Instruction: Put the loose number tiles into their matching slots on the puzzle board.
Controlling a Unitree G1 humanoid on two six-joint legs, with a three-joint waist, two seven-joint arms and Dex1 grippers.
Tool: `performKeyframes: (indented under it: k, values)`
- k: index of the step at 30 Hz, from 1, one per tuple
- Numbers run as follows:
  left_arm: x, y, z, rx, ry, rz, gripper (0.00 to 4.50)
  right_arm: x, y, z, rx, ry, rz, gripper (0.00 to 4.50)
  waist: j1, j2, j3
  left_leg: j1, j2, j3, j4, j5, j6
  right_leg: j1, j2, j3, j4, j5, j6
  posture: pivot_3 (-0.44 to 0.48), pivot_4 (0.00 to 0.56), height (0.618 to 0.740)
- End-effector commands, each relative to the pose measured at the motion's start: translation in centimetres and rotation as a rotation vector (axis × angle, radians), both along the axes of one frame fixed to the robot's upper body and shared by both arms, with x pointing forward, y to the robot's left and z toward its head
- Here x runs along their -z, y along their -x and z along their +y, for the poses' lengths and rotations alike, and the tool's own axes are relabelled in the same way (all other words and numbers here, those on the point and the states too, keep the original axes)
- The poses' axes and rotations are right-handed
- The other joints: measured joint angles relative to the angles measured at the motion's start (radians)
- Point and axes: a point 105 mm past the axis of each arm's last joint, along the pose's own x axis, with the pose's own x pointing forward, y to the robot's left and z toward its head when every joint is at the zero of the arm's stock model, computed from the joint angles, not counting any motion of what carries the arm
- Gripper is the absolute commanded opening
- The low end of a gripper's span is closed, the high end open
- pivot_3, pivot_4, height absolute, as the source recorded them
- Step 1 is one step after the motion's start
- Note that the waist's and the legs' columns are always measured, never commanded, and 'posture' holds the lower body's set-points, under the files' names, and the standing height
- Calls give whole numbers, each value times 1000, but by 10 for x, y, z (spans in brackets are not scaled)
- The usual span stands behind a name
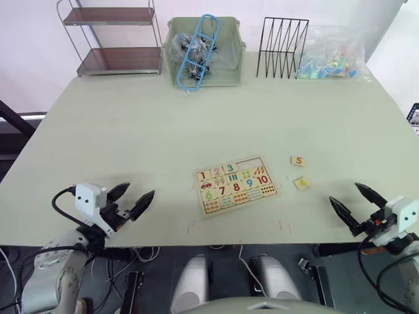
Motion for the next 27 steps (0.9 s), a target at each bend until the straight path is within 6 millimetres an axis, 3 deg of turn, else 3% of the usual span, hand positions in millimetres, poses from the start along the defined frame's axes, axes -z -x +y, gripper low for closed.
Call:
performKeyframes:
  k: [1, 8, 16, 27]
  values:
    - [-21, -2, -18, 125, -19, -73, 4458, -13, 1, 1, -62, 32, -29, 4500, 0, 0, 0, 0, 0, 0, 0, 0, 0, 0, 0, 0, 0, 0, 0, 0, 150, 739]
    - [-41, -5, -30, 354, -49, -109, 4458, -22, -5, 6, -211, 80, 15, 4500, -2, 0, 0, 0, -1, 1, 0, 0, 0, 0, 0, 0, 0, 0, 0, 0, 150, 739]
    - [-43, 6, -40, 576, -92, -122, 4458, -21, -25, 15, -312, 136, 70, 4500, -2, 0, 0, 0, -1, 2, 0, 0, 0, 0, 1, -1, 0, 0, 0, 0, 150, 739]
    - [-46, 21, -36, 738, -79, -115, 4458, -5, -42, 49, -228, 133, 126, 4500, -1, 1, 1, -1, -1, 1, 0, 0, 0, 0, 1, -1, 0, 0, 0, 0, 150, 739]
